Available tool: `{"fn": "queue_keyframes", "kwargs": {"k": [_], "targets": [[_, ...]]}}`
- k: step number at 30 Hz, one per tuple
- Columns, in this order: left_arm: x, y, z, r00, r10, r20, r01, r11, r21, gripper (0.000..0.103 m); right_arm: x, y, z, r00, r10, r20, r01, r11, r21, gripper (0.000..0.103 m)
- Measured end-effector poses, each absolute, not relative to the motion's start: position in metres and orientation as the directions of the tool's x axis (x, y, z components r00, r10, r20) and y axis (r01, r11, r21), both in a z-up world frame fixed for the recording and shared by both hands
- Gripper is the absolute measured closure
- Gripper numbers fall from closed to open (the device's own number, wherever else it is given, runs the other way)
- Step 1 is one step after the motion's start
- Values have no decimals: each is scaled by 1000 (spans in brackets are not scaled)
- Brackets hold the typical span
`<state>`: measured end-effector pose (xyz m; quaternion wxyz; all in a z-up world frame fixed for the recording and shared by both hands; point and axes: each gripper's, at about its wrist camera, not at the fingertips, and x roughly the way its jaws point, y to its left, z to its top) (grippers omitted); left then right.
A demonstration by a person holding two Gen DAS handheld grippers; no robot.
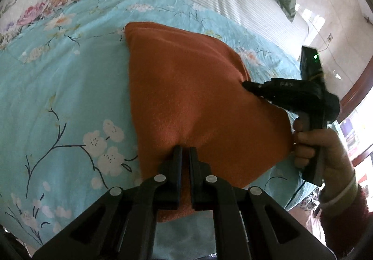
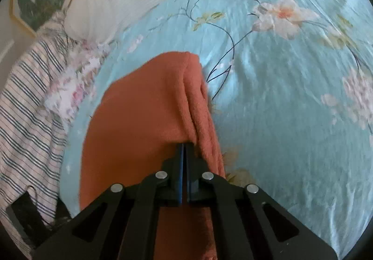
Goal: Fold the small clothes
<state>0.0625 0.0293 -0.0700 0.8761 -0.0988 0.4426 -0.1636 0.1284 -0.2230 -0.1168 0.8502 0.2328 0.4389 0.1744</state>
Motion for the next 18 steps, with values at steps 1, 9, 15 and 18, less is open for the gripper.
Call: {"fn": "queue_keyframes", "kwargs": {"k": [1,9,15,18], "targets": [[62,29,-70,555,-372,-744,198,928,-316,98,124,-223,-113,563,502,-657,-102,831,547,101],[53,27,-65,566,-351,-746,161,935,-317,95,75,-217,-87,572,532,-624,-182,824,536,97],[39,21,-63,569,-333,-752,180,943,-281,68,49,-213,-87,549,554,-626,-217,818,533,89],[34,13,-66,578,-282,-766,183,959,-216,67,42,-210,-94,537,543,-646,-213,828,519,87]]}}
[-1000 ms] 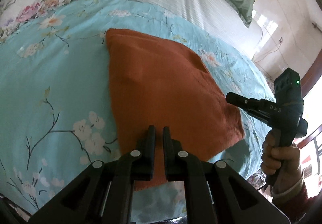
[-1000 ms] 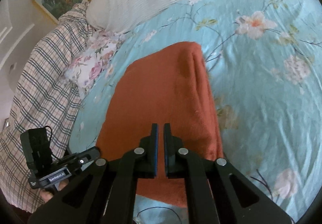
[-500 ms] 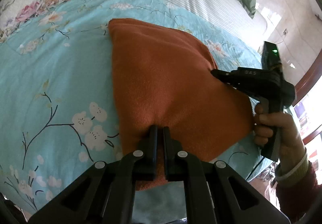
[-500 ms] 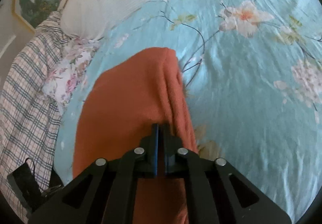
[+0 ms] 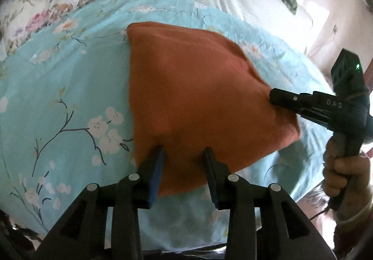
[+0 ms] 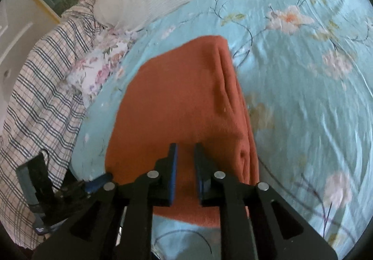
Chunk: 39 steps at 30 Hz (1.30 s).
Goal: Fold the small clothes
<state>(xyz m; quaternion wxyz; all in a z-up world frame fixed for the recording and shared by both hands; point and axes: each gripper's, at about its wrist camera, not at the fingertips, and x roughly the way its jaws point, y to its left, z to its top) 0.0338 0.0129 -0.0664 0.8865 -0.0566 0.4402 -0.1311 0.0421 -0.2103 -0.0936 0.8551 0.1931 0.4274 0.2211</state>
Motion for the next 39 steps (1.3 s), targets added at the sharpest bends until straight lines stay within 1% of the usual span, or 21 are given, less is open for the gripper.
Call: {"fn": "queue_keyframes", "kwargs": {"k": [4,5,6,8,9,11,13,14,16,18,19,24,27,30,32,33,34,36,38,39], "targets": [[24,12,-58,584,-287,-759,197,957,-211,59,22,-211,-86,555,535,-637,-234,835,498,85],[22,14,-57,584,-291,-758,195,957,-216,58,16,-212,-83,563,528,-636,-239,840,487,77],[19,17,-56,585,-295,-756,191,955,-225,57,11,-213,-81,571,519,-636,-241,847,474,62],[13,24,-54,589,-294,-752,175,956,-236,53,-2,-215,-79,592,492,-638,-241,864,443,50],[10,27,-53,592,-289,-752,166,957,-237,50,-6,-216,-79,597,484,-640,-242,869,431,50],[5,33,-53,594,-280,-754,150,959,-239,47,-13,-217,-82,593,469,-655,-240,879,412,50],[1,39,-53,592,-267,-760,129,963,-237,43,-19,-217,-86,587,458,-668,-236,886,400,47],[0,41,-54,591,-259,-764,118,964,-236,41,-22,-217,-89,580,453,-677,-236,889,393,43],[-3,44,-56,588,-239,-773,92,969,-230,30,-26,-216,-92,570,451,-686,-240,891,386,37],[-7,47,-57,582,-191,-790,46,978,-202,24,-31,-214,-94,565,431,-703,-245,902,356,28],[-10,47,-58,581,-172,-795,30,981,-190,22,-34,-213,-94,565,426,-706,-251,905,344,26],[-31,42,-55,608,-91,-789,-7,993,-120,22,-46,-211,-95,551,423,-719,-262,906,332,19],[-39,36,-55,608,-74,-790,0,996,-94,22,-50,-212,-95,543,412,-732,-261,911,319,18],[-39,25,-52,598,-26,-801,42,999,-1,22,-52,-211,-92,528,402,-748,-278,914,295,18],[-41,22,-43,628,12,-778,50,997,56,22,-54,-211,-83,533,385,-754,-293,919,263,17],[-41,22,-38,639,22,-769,48,997,68,21,-56,-211,-78,537,385,-751,-304,918,254,14],[-41,23,-34,643,26,-765,47,996,74,21,-57,-211,-72,542,388,-746,-317,916,246,12],[-39,27,-23,631,20,-775,43,997,60,21,-63,-212,-57,565,385,-730,-338,915,220,3],[-40,33,-12,623,2,-782,36,999,32,20,-68,-211,-45,577,389,-718,-363,910,201,1],[-40,34,-8,628,9,-778,30,999,36,18,-69,-211,-42,583,395,-710,-367,907,204,1]]}}
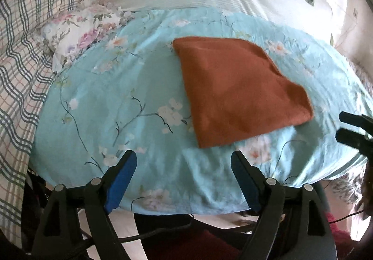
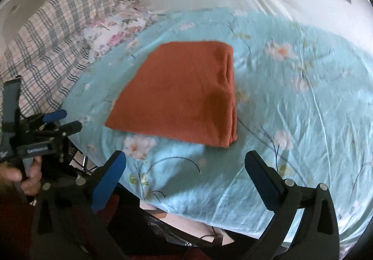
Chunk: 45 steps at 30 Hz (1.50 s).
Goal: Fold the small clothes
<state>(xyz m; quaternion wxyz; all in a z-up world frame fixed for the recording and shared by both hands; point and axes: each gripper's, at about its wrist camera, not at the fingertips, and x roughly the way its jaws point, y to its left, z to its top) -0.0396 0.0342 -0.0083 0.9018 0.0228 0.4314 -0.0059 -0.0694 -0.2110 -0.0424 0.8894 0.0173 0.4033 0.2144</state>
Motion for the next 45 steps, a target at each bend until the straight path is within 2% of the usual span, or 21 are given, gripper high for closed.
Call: {"fn": "queue_keyframes", "kwargs": {"k": [4,11,15,37,45], "targets": [[-36,30,-13,638,76,-767,21,993,116,18,-64,-211,-52,567,397,-722,-342,911,232,1],[-16,25,-37,586,144,-797,-1,984,177,17,-49,-202,-85,520,400,-755,-284,914,288,1],[-6,32,-45,555,185,-811,-32,979,201,17,-44,-196,-89,509,395,-764,-298,914,274,1],[22,31,-27,605,142,-784,-3,984,176,17,-8,-175,-71,515,405,-756,-381,898,222,1],[26,38,-22,608,104,-787,-6,992,126,17,-1,-173,-61,529,398,-750,-391,898,201,1]]}}
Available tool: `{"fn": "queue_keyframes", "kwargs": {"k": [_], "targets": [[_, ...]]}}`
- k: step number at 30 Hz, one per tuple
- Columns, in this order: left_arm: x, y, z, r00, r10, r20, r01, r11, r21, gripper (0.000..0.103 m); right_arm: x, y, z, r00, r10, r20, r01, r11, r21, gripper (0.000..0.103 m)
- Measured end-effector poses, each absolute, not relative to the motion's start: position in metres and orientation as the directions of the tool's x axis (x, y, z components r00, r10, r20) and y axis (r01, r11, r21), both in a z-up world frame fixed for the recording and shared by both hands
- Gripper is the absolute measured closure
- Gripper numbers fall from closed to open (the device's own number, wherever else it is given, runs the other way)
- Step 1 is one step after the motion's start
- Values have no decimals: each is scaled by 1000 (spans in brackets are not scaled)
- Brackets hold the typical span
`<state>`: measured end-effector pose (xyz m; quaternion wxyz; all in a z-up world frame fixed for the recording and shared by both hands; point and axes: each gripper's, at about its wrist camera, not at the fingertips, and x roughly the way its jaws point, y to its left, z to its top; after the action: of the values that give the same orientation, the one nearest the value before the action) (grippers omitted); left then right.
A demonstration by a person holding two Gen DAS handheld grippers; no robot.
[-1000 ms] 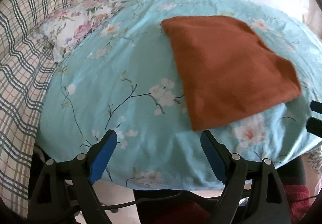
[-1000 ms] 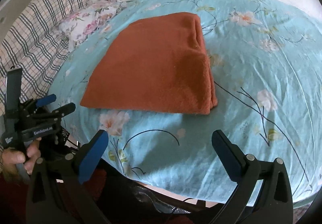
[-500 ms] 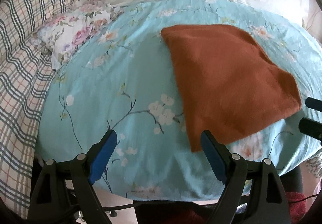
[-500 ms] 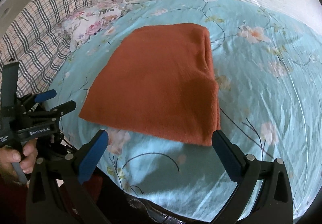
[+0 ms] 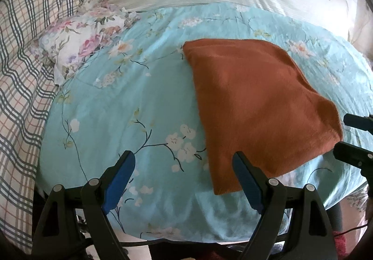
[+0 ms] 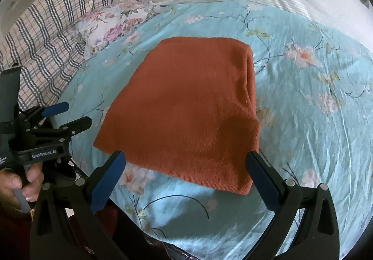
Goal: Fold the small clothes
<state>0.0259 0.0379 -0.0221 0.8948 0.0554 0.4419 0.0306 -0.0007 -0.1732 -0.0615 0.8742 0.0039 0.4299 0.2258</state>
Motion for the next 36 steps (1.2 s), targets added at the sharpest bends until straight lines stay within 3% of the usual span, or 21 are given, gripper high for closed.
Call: {"fn": "queue_keyframes", "kwargs": {"k": [36], "targets": [[1,19,-16,645,77,-760,36,991,130,17,-16,-179,-60,524,401,-752,-388,898,208,1]]}}
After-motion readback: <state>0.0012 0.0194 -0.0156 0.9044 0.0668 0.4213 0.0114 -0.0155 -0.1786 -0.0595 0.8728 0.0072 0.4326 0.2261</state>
